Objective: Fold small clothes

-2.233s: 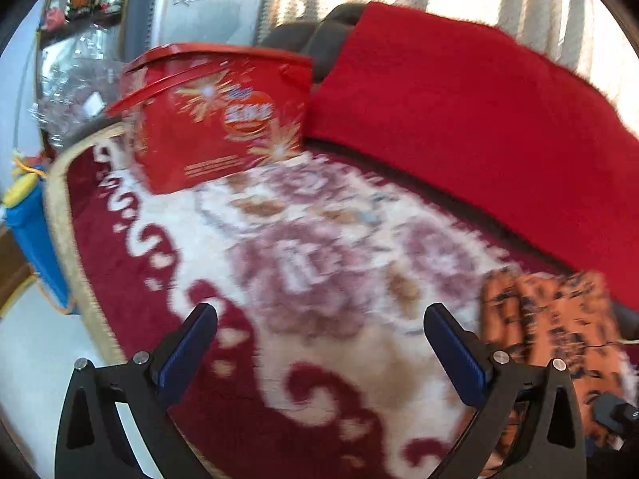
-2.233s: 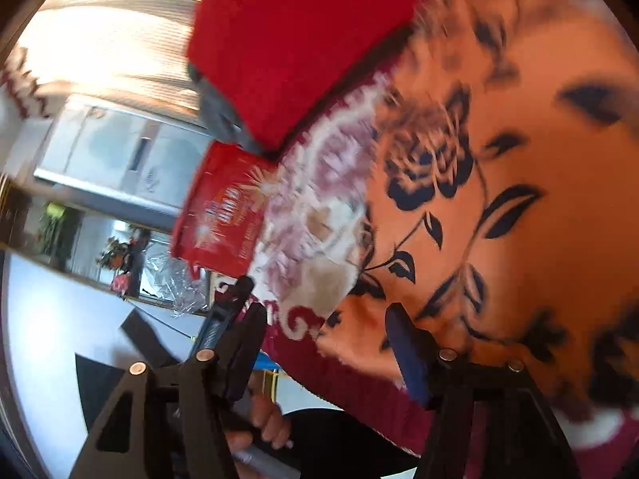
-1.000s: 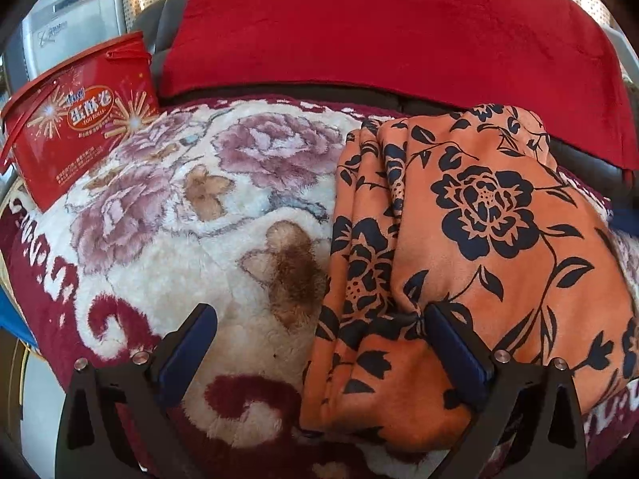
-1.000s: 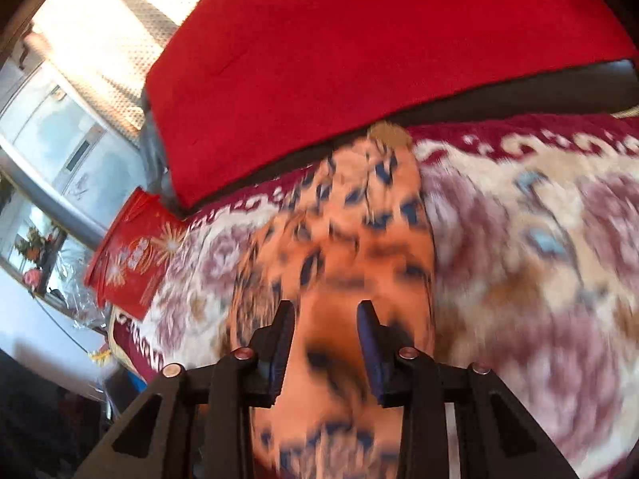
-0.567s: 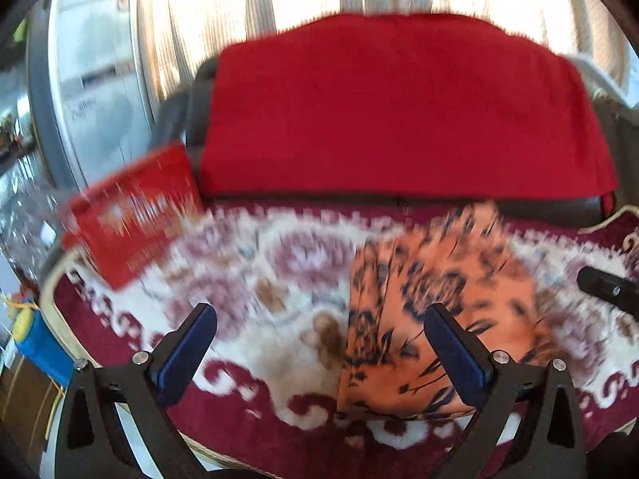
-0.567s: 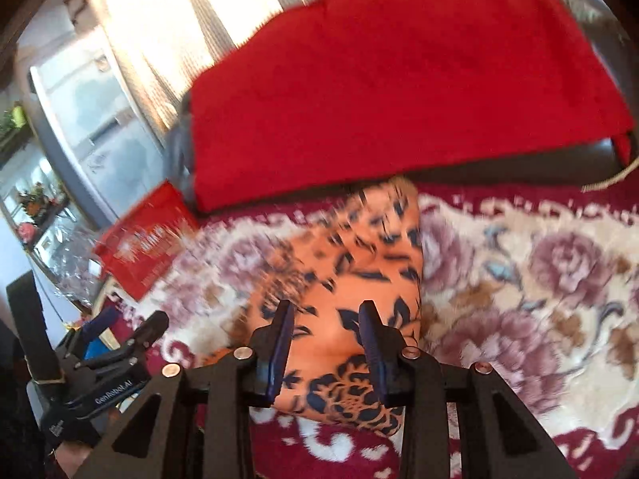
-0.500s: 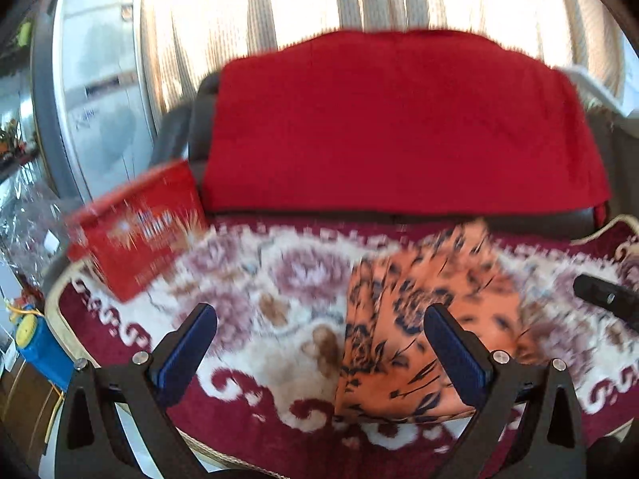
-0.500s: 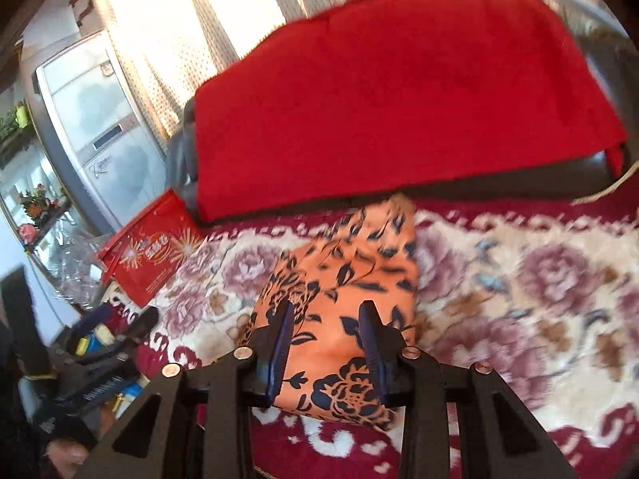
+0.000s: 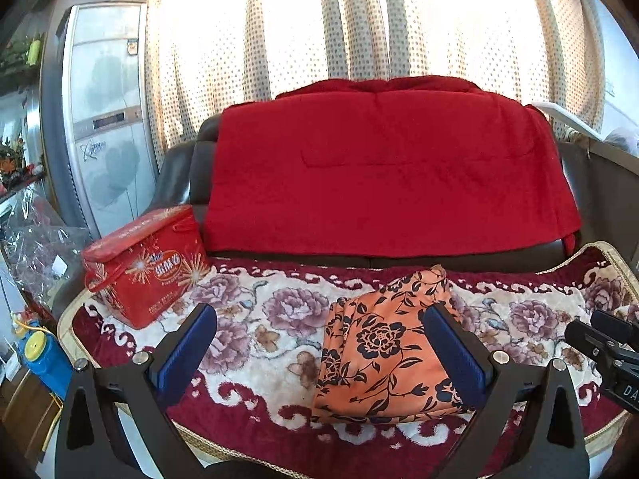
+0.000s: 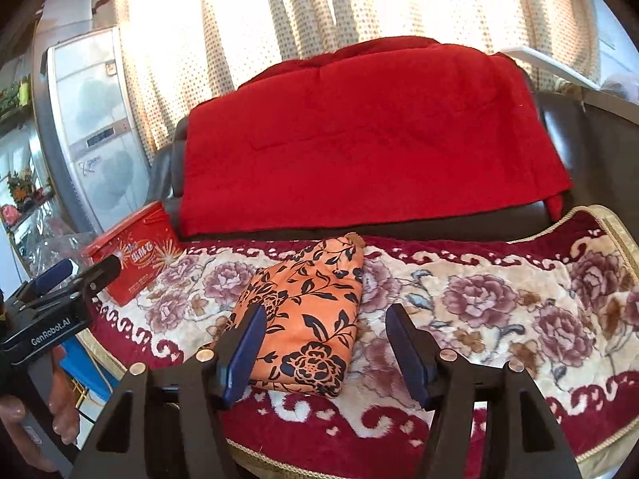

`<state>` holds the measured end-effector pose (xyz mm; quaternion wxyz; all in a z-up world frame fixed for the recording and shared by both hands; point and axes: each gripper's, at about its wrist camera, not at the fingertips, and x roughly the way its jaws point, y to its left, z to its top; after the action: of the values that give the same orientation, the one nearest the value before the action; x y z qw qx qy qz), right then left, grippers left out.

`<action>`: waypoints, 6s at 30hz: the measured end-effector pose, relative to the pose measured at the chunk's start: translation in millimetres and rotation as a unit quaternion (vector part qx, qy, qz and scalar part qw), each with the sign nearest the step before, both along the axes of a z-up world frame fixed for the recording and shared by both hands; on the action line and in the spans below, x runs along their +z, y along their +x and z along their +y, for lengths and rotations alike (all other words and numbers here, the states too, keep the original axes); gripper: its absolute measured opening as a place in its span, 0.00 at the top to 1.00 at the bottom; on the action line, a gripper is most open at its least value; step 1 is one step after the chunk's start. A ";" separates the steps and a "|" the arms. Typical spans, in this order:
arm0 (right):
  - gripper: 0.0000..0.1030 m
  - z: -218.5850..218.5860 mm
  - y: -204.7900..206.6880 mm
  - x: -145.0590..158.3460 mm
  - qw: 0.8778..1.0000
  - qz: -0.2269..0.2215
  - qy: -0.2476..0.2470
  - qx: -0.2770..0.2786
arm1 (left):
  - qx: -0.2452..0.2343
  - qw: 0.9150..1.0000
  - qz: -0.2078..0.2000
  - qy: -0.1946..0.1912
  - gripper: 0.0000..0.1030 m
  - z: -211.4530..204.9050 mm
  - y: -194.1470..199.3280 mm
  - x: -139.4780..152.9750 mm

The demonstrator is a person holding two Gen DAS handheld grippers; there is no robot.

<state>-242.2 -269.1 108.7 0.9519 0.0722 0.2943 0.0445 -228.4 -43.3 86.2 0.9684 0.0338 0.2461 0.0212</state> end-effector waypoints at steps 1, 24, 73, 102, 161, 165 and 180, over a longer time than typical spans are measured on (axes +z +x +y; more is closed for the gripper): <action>0.36 -3.0 -1.1 0.8 1.000 -0.002 -0.001 -0.001 | -0.001 1.000 -0.002 0.000 0.00 -0.7 -1.5 1.7; 0.36 54.5 17.6 -14.5 0.998 0.026 0.005 0.061 | 0.056 0.998 -0.023 0.007 0.00 51.7 -15.2 5.3; 0.36 254.8 97.0 -61.4 0.966 0.100 -0.044 0.235 | 0.315 0.947 0.028 -0.063 0.00 291.3 -13.5 -59.0; 0.36 208.8 121.6 -96.8 0.974 0.129 -0.017 0.183 | 0.243 0.962 0.118 -0.036 0.00 242.8 56.2 -93.8; 0.36 4.5 179.4 -156.8 0.986 0.135 0.095 0.023 | 0.009 0.944 0.318 -0.092 0.00 70.7 203.7 -234.1; 0.27 -31.7 178.2 -159.9 0.977 0.142 0.162 0.003 | -0.012 0.938 0.316 -0.143 0.00 77.7 201.3 -219.4; 0.26 -39.7 181.8 -160.9 0.957 0.152 0.246 0.030 | 0.006 0.974 0.226 -0.014 0.00 45.6 180.9 -175.5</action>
<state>-60.4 -308.8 -52.2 0.8471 0.3009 0.4175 0.1322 -47.5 2.3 -89.2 0.8878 0.0222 0.4595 0.0155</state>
